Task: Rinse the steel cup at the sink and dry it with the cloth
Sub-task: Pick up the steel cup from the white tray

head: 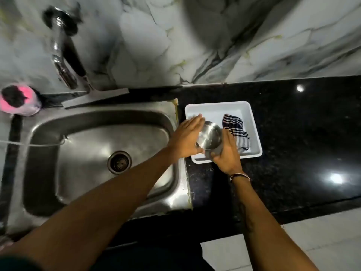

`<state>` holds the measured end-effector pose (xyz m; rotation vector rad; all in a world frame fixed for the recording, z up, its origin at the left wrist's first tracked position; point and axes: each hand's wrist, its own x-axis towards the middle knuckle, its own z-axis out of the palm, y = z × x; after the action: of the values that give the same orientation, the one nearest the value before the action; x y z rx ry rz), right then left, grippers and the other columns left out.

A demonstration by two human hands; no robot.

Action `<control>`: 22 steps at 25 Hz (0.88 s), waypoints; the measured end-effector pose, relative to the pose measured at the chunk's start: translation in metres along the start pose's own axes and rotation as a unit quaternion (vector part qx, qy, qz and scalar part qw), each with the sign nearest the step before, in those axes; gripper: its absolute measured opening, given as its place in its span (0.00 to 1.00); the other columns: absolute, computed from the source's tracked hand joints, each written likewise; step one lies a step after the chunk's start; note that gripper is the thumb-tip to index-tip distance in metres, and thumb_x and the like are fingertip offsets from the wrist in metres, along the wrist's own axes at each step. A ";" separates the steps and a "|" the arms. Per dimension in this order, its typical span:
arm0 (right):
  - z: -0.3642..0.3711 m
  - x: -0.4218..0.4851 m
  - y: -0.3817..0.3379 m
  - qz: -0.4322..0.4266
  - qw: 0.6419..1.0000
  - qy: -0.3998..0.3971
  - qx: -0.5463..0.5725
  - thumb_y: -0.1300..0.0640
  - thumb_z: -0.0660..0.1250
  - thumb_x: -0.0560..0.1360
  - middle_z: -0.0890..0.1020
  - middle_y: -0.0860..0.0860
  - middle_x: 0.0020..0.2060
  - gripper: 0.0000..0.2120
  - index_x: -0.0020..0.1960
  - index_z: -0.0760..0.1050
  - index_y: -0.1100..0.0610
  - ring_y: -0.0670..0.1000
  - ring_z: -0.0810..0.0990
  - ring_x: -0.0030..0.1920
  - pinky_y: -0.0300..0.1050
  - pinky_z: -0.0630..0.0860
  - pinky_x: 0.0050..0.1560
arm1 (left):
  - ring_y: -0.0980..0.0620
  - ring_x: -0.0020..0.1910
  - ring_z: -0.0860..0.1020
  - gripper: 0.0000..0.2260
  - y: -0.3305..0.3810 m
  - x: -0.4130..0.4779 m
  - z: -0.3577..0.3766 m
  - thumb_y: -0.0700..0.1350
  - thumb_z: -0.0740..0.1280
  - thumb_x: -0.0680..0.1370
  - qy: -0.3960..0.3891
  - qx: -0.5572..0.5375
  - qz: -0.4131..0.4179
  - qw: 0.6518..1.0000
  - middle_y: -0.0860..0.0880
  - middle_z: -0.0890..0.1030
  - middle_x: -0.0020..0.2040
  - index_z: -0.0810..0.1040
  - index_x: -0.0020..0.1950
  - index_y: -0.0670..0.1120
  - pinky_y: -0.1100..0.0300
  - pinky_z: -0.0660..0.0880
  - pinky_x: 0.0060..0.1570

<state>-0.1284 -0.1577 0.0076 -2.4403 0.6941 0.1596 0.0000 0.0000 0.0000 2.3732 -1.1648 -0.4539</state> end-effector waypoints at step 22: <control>0.029 -0.002 -0.144 -0.134 0.969 0.002 0.207 0.53 0.85 0.70 0.67 0.53 0.83 0.52 0.85 0.61 0.58 0.50 0.65 0.84 0.43 0.64 0.83 | 0.62 0.73 0.75 0.52 -0.083 -0.095 -0.078 0.54 0.89 0.59 0.182 -0.323 -0.117 0.921 0.56 0.74 0.74 0.68 0.79 0.56 0.63 0.76 0.70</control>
<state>-0.0548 -0.0406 0.0575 -2.1021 0.3491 -0.0898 0.0355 0.1411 0.0297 1.8968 -0.4597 -0.3741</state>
